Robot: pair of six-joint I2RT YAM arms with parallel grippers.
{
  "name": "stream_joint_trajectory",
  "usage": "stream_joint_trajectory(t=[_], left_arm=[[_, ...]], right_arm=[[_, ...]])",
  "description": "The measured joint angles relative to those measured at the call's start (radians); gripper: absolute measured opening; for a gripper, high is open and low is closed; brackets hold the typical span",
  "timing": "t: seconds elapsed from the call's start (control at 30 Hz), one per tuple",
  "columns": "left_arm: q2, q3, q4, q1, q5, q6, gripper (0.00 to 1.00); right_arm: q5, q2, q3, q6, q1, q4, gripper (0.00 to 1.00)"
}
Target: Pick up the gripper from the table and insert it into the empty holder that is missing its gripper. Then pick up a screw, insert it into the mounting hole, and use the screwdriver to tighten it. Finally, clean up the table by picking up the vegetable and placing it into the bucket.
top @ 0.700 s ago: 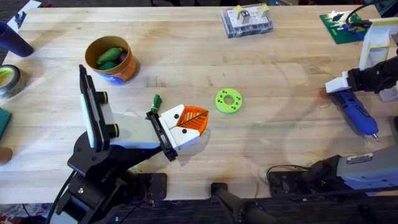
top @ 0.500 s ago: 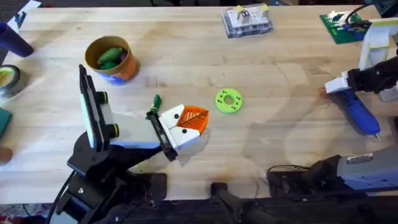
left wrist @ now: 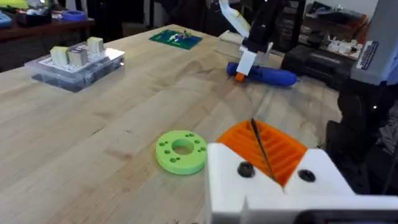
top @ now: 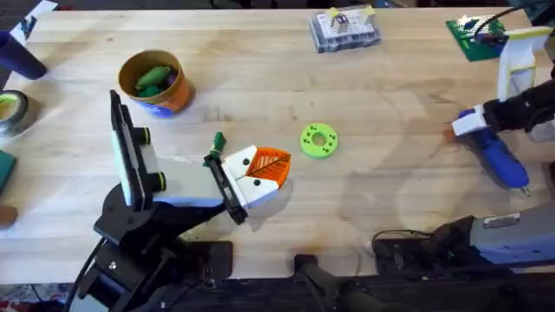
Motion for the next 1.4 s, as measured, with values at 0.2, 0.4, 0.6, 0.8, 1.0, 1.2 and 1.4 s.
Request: stream_joint_trajectory(t=[0.2,0.4,0.6,0.8,1.0,1.2,1.4], left_arm=[[0.0,0.0,0.0,0.0,-0.009,0.0,0.015],[0.0,0.0,0.0,0.0,-0.02,0.0,0.015],[0.0,0.0,0.0,0.0,-0.024,0.0,0.015],[0.0,0.0,0.0,0.0,-0.03,0.0,0.015],[0.0,0.0,0.0,0.0,-0.032,0.0,0.015],[0.0,0.0,0.0,0.0,-0.034,0.0,0.015],[0.0,0.0,0.0,0.0,-0.034,0.0,0.015]], right_arm=[[0.034,0.0,0.004,-0.149,0.0,-0.054,0.751],[0.059,-0.001,0.004,-0.194,0.003,-0.066,0.751],[0.061,-0.001,0.004,-0.201,0.003,-0.067,0.751],[0.075,-0.001,0.004,-0.217,0.003,-0.069,0.624],[0.085,-0.001,0.004,-0.232,0.003,-0.072,0.494],[0.118,0.0,0.002,-0.243,0.002,-0.072,0.053],[0.136,0.0,-0.001,-0.218,0.006,-0.085,0.025]])
